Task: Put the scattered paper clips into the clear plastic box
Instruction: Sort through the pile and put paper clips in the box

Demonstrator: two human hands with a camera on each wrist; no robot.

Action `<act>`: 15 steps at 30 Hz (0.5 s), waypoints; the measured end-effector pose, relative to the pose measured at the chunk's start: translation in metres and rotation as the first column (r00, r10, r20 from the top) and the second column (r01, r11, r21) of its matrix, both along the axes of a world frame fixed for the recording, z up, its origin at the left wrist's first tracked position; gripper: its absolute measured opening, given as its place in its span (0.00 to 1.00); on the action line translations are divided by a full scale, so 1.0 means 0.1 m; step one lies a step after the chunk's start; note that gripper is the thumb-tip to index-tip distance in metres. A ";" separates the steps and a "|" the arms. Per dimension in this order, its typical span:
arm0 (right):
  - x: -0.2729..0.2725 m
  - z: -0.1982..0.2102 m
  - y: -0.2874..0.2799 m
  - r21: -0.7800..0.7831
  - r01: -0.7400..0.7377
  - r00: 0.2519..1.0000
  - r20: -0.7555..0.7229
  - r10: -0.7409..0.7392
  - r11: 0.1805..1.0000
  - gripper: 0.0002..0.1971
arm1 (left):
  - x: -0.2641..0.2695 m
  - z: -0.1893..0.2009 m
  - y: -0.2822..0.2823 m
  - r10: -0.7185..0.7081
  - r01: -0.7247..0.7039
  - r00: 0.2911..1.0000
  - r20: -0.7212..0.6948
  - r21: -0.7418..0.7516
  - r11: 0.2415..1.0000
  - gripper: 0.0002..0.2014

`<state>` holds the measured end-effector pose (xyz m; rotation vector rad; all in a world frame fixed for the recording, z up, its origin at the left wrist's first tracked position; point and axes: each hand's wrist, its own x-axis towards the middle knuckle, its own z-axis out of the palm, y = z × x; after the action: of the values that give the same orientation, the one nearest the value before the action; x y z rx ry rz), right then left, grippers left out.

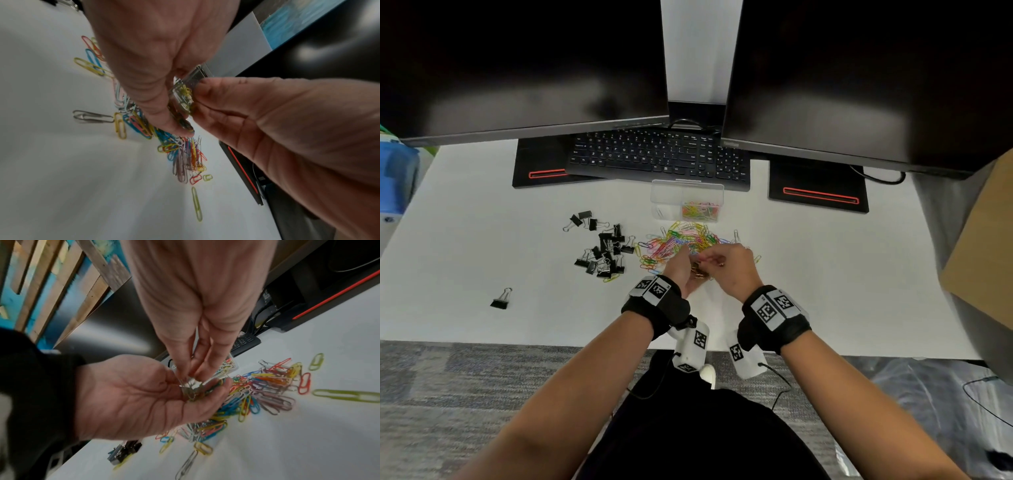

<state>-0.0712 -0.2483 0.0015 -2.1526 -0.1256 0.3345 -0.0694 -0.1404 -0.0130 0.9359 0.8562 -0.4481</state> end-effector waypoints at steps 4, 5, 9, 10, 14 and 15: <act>0.05 0.00 0.03 -0.029 -0.011 1.000 0.027 0.012 1.000 0.14 | 0.06 0.00 0.01 -0.062 0.062 0.998 0.007 0.019 0.998 0.16; 0.08 0.00 0.01 -0.032 0.013 0.999 0.047 -0.011 0.999 0.14 | 0.09 0.00 0.03 -0.087 0.087 0.996 0.003 0.048 0.995 0.14; 0.16 -0.05 -0.12 -0.039 0.135 0.987 0.089 -0.131 0.990 0.12 | 0.21 0.02 0.12 -0.107 0.105 0.993 0.051 0.040 0.994 0.12; 0.18 -0.07 -0.15 -0.050 0.148 0.985 0.095 -0.143 0.988 0.12 | 0.26 0.04 0.14 -0.121 0.119 0.990 0.079 0.031 0.992 0.11; 0.23 -0.13 -0.21 -0.055 0.187 0.981 0.065 -0.183 0.981 0.12 | 0.48 0.21 0.17 -0.273 0.244 0.943 0.190 0.162 0.956 0.09; 0.24 -0.14 -0.21 -0.047 0.195 0.980 0.055 -0.193 0.980 0.11 | 0.54 0.27 0.17 -0.321 0.273 0.923 0.212 0.224 0.935 0.10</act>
<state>-0.0477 -0.2691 -0.0122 -2.2040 0.0655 0.1717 -0.0149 -0.1236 0.0135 1.2806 0.5359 -0.5051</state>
